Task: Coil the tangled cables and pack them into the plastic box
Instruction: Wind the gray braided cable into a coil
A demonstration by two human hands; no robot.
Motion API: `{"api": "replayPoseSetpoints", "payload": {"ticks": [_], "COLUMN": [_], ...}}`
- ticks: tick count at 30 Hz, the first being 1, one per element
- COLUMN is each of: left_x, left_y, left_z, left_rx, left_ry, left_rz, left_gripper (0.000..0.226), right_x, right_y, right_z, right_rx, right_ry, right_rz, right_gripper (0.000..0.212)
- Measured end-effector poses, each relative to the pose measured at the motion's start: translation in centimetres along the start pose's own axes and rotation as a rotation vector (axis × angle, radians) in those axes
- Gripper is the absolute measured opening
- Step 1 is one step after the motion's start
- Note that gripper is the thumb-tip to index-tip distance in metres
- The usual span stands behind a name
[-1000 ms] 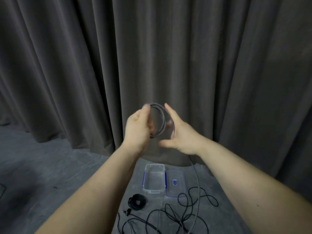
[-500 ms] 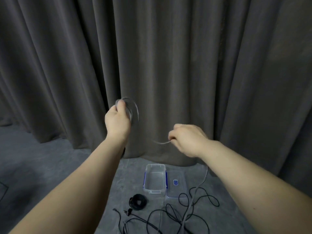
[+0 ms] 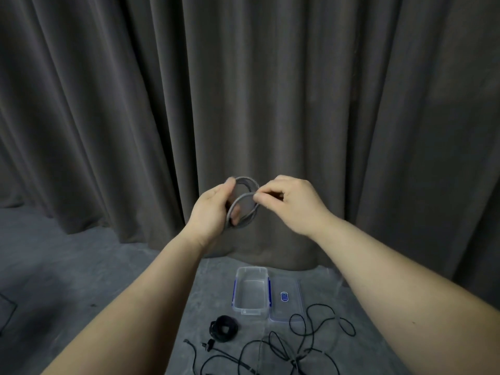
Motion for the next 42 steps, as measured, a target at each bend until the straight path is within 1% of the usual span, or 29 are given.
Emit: {"api": "replayPoseSetpoints", "payload": {"ticks": [2, 4, 6, 9, 11, 13, 16, 17, 18, 20, 21, 23, 25, 28, 32, 34, 36, 40, 42], "left_x": [0.3, 0.6, 0.7, 0.9, 0.9, 0.9, 1.1, 1.1, 1.1, 1.1, 1.1, 1.1, 1.1, 1.2, 1.6, 1.6, 1.7, 1.6, 1.7], "left_y": [-0.1, -0.1, 0.4, 0.9, 0.9, 0.6, 0.4, 0.5, 0.5, 0.5, 0.5, 0.6, 0.7, 1.1, 1.9, 2.5, 2.8, 1.9, 1.5], "left_z": [-0.6, -1.3, -2.0, -2.5, -2.7, -2.7, -3.1, -3.2, -3.4, -3.6, -3.7, -3.7, -3.7, -4.1, -4.8, -5.0, -5.1, -5.5, -5.8], "left_rx": [0.011, 0.049, 0.115, 0.120, 0.086, 0.040, 0.020, 0.029, 0.041, 0.075, 0.102, 0.169, 0.239, 0.324, 0.421, 0.438, 0.447, 0.427, 0.444], "left_ry": [0.014, 0.046, 0.052, -0.034, -0.072, -0.072, -0.072, -0.071, -0.064, -0.033, -0.016, 0.008, 0.021, 0.014, -0.097, -0.142, -0.167, -0.156, -0.156], "left_rz": [0.005, 0.034, 0.056, 0.024, -0.003, -0.005, -0.007, -0.010, -0.014, -0.019, -0.016, -0.006, 0.008, 0.023, 0.024, 0.024, 0.036, 0.074, 0.081], "left_gripper": [0.051, 0.057, 0.054, 0.047, 0.042, 0.043, 0.042, 0.042, 0.041, 0.041, 0.041, 0.040, 0.038, 0.036, 0.031, 0.031, 0.034, 0.050, 0.045], "right_x": [-0.2, -0.4, -0.3, -0.2, -0.2, -0.1, 0.1, 0.2, 0.5, 1.0, 1.5, 2.3, 2.9, 2.9, 2.1, 1.7, 1.5, 1.5, 1.6], "right_y": [0.5, 0.8, 1.0, 0.9, 0.8, 0.7, 0.6, 0.6, 0.6, 0.7, 0.8, 0.8, 1.0, 2.0, 2.6, 2.8, 2.7, 1.8, 1.2], "right_z": [-0.2, -0.5, -0.4, -0.5, -0.4, -0.2, -0.1, -0.3, -0.5, -1.2, -1.4, -1.5, -1.6, -2.0, -1.9, -1.7, -1.9, -2.6, -2.6], "right_rx": [-0.069, -0.100, -0.127, -0.149, -0.145, -0.128, -0.074, -0.038, 0.001, 0.033, 0.009, -0.088, -0.140, -0.183, -0.248, -0.357, -0.501, -0.828, -0.841], "right_ry": [0.013, 0.072, 0.128, 0.175, 0.245, 0.309, 0.336, 0.333, 0.316, 0.266, 0.235, 0.181, 0.175, 0.155, 0.104, 0.090, 0.082, 0.064, 0.035], "right_rz": [-0.140, -0.241, -0.327, -0.353, -0.361, -0.376, -0.401, -0.395, -0.373, -0.322, -0.305, -0.290, -0.290, -0.324, -0.267, -0.291, -0.358, -0.527, -0.527], "right_gripper": [0.014, 0.023, 0.031, 0.038, 0.050, 0.060, 0.066, 0.064, 0.058, 0.035, 0.033, 0.047, 0.050, 0.044, 0.036, 0.031, 0.028, 0.027, 0.021]}}
Point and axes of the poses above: each hand's wrist, its own x-axis away from the middle knuckle, its own z-axis out of the back of the hand, y = z × x, the point moved 2 cm from there along -x, towards the middle knuckle, and after that the axes turned 4 degrees about -z, right-handed, at the moved point
